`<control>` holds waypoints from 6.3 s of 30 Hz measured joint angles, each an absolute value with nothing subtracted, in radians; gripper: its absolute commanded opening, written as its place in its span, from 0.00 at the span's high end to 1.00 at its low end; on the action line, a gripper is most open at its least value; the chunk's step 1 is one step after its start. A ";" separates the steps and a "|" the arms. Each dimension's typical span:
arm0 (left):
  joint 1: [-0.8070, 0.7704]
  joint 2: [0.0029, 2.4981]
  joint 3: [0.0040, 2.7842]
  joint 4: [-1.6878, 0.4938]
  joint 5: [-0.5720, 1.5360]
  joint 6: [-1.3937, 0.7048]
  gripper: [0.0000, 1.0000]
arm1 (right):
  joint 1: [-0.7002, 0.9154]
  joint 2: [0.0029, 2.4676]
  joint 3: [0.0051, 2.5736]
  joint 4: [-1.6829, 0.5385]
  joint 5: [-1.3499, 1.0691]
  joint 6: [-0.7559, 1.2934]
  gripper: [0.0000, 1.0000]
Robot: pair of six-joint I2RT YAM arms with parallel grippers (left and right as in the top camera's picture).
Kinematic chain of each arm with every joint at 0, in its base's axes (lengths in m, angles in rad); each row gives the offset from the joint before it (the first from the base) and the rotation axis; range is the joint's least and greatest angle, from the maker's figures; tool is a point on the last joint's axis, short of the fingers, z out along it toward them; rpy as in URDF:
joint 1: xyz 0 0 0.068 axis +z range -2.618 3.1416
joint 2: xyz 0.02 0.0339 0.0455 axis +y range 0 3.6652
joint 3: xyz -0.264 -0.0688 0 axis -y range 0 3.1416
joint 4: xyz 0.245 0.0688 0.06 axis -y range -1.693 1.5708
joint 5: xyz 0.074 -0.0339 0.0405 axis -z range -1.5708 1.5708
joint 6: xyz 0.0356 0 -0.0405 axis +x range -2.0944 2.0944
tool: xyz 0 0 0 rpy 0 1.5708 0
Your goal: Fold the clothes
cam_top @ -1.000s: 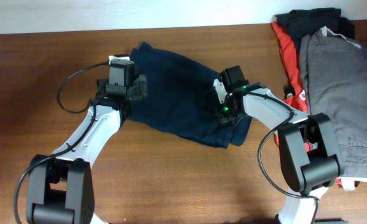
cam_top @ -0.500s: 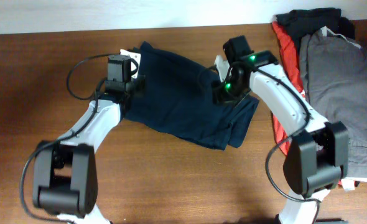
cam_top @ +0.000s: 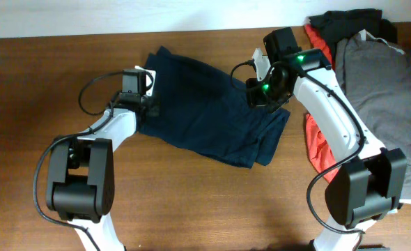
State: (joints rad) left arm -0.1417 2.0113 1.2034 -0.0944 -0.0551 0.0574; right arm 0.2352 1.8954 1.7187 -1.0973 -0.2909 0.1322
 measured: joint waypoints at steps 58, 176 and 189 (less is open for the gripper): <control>-0.135 2.002 1.498 -0.809 -0.192 0.031 0.91 | -0.076 1.895 1.322 -0.965 -0.407 0.148 0.76; -0.188 2.059 1.373 -0.611 -0.081 -0.142 1.00 | 0.381 1.904 1.569 -0.656 -0.497 0.294 0.96; -0.188 2.063 1.388 -0.645 -0.081 -0.182 0.99 | 0.555 1.934 1.569 -0.487 -0.317 0.492 0.96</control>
